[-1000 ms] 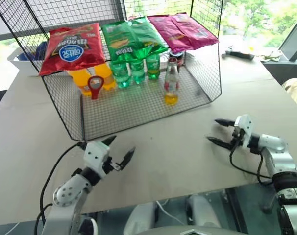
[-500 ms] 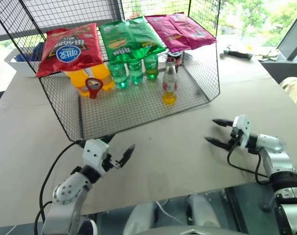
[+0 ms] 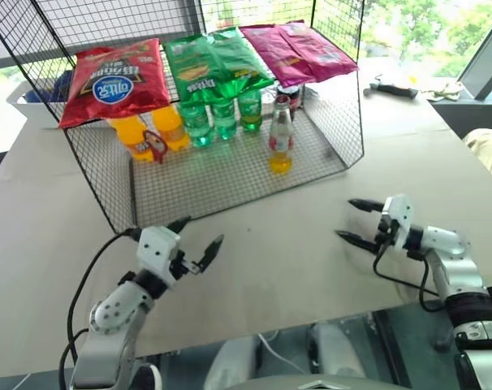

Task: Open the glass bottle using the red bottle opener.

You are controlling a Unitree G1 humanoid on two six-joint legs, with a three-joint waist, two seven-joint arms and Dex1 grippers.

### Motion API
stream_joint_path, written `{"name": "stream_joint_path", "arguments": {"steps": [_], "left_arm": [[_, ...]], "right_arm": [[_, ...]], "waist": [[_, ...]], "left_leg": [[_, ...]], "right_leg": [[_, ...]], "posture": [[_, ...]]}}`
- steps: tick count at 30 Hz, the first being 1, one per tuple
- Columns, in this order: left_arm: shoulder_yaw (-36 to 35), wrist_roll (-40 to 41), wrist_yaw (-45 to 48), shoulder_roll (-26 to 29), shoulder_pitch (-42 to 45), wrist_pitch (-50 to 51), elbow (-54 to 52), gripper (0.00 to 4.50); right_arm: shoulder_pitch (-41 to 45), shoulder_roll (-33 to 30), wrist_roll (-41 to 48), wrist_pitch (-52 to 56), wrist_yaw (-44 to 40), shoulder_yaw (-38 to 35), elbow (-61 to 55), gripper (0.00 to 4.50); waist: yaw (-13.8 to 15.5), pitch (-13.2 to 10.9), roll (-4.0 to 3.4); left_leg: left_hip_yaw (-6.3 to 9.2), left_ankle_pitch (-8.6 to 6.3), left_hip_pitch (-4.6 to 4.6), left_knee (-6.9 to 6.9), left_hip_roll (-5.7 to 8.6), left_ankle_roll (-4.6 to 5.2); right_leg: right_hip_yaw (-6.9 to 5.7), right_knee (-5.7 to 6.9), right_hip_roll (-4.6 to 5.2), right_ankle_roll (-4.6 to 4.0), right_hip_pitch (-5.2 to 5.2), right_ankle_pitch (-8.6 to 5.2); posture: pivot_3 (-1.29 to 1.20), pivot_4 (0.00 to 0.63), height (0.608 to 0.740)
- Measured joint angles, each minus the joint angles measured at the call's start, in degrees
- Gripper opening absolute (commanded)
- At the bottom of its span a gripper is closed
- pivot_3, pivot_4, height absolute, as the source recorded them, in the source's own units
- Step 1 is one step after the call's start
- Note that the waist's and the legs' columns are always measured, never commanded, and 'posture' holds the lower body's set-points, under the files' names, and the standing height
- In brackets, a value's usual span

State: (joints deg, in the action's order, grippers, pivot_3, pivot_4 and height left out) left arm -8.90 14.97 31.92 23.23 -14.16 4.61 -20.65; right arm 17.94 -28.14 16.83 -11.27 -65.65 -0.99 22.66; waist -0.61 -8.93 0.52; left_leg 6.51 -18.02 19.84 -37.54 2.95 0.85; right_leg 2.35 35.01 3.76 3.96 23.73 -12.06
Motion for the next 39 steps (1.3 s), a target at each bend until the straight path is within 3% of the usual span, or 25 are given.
{"name": "stream_joint_path", "arguments": {"steps": [10, 21, 33, 37, 39], "left_arm": [[-0.4, -0.9, -5.1, -2.3, 6.8, -0.5, 2.1, 4.45], [-4.7, -12.4, -24.5, -6.0, 21.4, -4.3, 8.9, 4.45], [-5.0, -14.8, -30.4, -6.2, 33.9, -6.8, 24.5, 4.45], [-4.6, -14.7, -29.8, -6.1, 36.5, -8.2, 29.1, 3.41], [-4.6, -14.5, -29.5, -6.1, 36.5, -9.0, 29.5, 2.37]], "right_arm": [[-3.5, 3.7, 1.9, 8.5, 4.8, 2.9, -17.9, 4.5], [-0.4, 12.0, 5.6, 22.9, 17.6, 9.3, -40.6, 4.5], [1.2, 15.0, 5.9, 27.8, 24.6, 11.7, -44.3, 4.5], [1.2, 15.0, 5.9, 28.5, 25.7, 11.8, -44.8, 4.5], [1.2, 14.9, 5.9, 28.6, 26.3, 11.8, -45.1, 4.5]], "waist": [[0.1, 0.0, 0.01], [0.2, 0.1, 0.16], [0.1, 0.1, 0.25], [0.0, 0.1, 0.25], [-0.1, 0.1, 0.25]], "left_leg": [[0.06, 0.01, 0.01, -0.12, 0.02, -0.02], [0.18, 0.02, 0.07, -0.76, 0.19, -0.05], [0.21, 0.03, 0.08, -0.77, 0.3, -0.05], [0.22, 0.03, 0.09, -0.77, 0.3, -0.05], [0.21, 0.02, 0.1, -0.76, 0.29, -0.05]], "right_leg": [[-0.03, 0.19, 0.0, 0.0, 0.03, 0.0], [-0.08, 0.79, 0.01, 0.01, 0.04, 0.0], [-0.1, 0.79, 0.02, 0.01, 0.07, 0.0], [-0.1, 0.79, 0.02, 0.01, 0.07, -0.01], [-0.09, 0.78, 0.03, 0.01, 0.08, -0.01]], "posture": [[0.0, 0.15, 0.74], [0.0, 0.15, 0.74], [0.0, 0.15, 0.74], [0.0, 0.15, 0.74], [0.0, 0.15, 0.74]]}}
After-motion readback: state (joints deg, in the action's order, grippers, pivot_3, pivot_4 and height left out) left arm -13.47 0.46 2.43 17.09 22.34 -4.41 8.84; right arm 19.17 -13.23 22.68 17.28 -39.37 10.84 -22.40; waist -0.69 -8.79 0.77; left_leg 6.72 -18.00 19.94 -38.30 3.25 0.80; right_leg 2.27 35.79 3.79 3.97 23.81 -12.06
